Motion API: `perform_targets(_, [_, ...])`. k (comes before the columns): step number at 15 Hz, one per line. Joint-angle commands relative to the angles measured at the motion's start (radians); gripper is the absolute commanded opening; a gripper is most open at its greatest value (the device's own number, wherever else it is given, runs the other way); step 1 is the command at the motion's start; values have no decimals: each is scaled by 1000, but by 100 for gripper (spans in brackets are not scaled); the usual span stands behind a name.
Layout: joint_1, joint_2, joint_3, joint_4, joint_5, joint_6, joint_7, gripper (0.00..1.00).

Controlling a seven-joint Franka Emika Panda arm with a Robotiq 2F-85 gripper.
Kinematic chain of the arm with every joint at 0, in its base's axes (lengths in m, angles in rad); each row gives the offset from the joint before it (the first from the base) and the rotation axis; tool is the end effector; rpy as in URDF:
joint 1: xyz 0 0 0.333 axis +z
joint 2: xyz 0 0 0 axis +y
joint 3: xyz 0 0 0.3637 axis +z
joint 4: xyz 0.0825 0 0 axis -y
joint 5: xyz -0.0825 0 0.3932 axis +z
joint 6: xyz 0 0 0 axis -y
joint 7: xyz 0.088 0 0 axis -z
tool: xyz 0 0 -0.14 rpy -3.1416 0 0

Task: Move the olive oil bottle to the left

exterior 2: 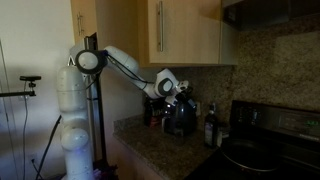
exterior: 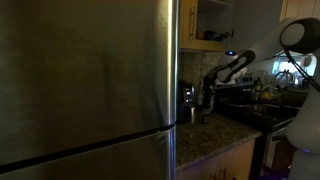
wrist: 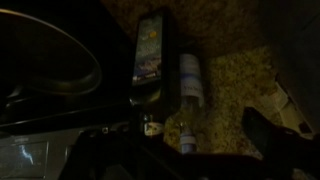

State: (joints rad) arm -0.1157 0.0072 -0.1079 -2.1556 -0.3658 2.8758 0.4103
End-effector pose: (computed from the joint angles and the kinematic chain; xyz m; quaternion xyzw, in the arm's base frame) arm 0.6024 -0.1192 0.4942 0.9216 -0.1466 0.3516 0.0739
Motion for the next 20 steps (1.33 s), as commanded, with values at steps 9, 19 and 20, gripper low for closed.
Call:
perform_targets(9, [14, 212, -115, 230, -346, 94, 491, 100])
perform_targets(19, [166, 462, -336, 488, -546, 271, 948, 100])
perform_targets(20, [186, 477, -363, 501, -552, 262, 966, 100])
